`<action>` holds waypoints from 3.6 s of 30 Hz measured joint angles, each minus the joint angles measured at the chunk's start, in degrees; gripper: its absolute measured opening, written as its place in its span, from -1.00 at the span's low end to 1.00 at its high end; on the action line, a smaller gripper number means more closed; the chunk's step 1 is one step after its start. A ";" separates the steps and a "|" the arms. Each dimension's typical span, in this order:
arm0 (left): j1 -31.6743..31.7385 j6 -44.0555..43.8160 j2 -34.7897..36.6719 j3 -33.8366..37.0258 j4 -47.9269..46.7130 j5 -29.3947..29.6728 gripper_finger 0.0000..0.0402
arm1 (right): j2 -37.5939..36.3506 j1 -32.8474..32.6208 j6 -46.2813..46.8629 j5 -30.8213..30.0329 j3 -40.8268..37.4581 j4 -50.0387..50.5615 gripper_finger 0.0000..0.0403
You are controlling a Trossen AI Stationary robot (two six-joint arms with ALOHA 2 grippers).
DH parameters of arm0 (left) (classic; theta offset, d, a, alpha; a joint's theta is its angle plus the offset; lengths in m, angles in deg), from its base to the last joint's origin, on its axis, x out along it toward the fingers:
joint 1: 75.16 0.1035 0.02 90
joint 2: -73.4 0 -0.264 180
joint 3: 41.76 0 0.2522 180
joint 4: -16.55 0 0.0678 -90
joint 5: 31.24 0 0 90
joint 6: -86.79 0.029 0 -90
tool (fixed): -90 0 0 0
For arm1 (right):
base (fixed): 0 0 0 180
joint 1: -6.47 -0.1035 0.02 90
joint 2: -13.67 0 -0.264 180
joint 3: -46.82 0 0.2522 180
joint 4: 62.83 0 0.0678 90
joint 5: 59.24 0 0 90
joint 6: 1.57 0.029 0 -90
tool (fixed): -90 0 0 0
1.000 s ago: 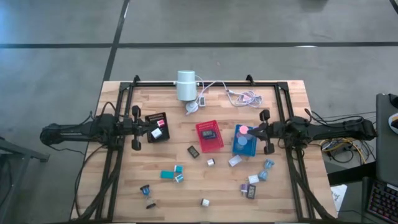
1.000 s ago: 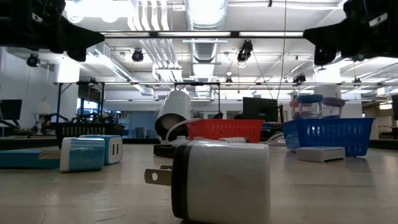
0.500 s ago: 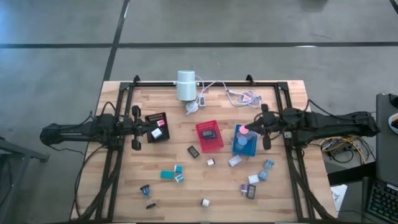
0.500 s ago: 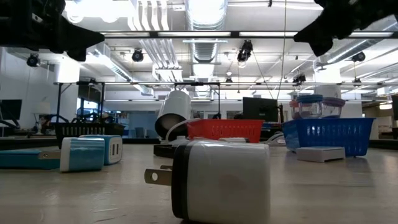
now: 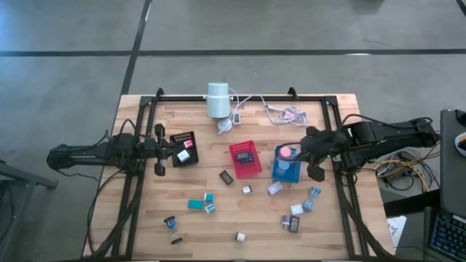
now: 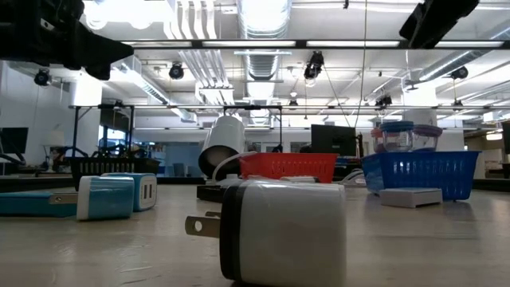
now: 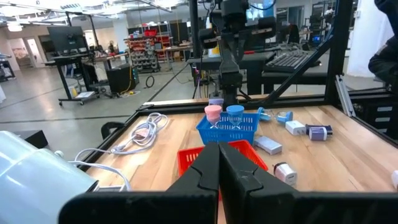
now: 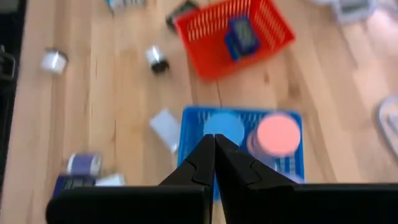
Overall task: Pick & Place Office items
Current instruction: Put the bottom white digital clock into the red bin
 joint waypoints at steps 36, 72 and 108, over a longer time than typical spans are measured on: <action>0.00 0.01 -0.26 0.00 -0.92 0.00 -0.97 | 9.65 -15.45 18.80 10.89 -2.91 9.38 -0.17; 0.00 -0.23 -0.26 0.00 -0.90 0.02 -0.97 | 45.51 -12.96 -25.08 1.29 14.66 -3.75 0.24; 0.00 0.33 -0.26 0.00 -0.90 0.02 -0.97 | 53.14 -7.48 -28.64 4.78 12.24 -7.03 0.14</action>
